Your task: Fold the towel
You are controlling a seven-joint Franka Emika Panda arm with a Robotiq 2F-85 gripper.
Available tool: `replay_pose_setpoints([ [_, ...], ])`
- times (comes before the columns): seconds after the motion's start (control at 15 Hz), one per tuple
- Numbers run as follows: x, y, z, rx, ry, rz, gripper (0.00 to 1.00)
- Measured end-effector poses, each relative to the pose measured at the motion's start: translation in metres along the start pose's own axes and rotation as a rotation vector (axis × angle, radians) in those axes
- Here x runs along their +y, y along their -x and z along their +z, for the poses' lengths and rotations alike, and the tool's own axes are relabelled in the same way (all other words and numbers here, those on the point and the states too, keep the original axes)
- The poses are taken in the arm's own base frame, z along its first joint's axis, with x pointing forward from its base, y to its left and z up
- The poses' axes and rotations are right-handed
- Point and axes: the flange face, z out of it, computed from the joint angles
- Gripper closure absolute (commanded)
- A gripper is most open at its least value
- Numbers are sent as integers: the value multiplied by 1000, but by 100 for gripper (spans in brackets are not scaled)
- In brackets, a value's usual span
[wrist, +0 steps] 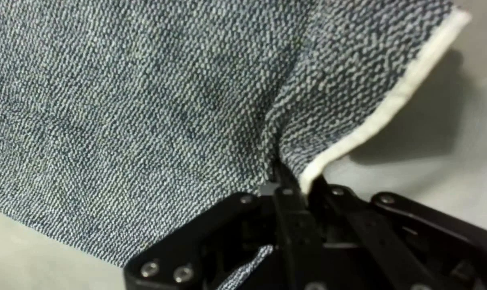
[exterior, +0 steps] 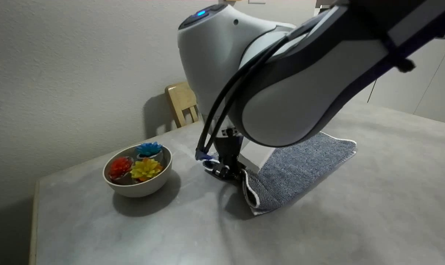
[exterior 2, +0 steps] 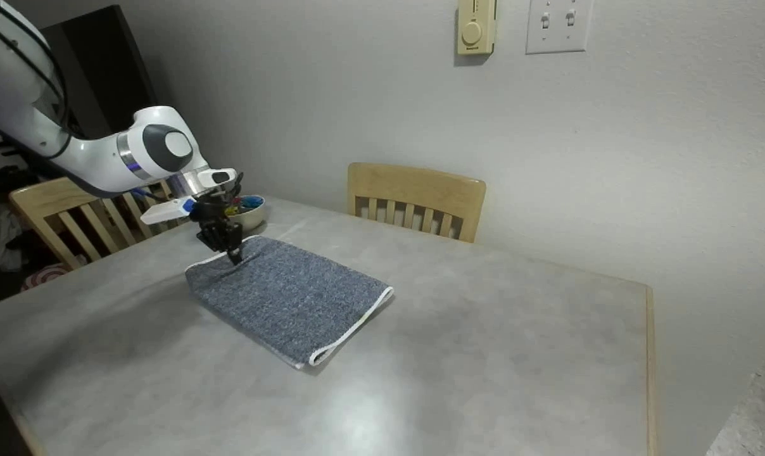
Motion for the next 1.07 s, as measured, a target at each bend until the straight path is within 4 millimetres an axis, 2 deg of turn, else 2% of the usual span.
replay_pose_setpoints([
  [0.2,6,12,-23,0,-34,-88,98],
  [0.4,16,27,-54,8,-57,-178,98],
  [0.73,51,49,-105,16,-44,-306,98],
  [0.93,71,56,-123,24,-41,-385,98],
  [1.07,81,58,-126,25,-41,-411,98],
])
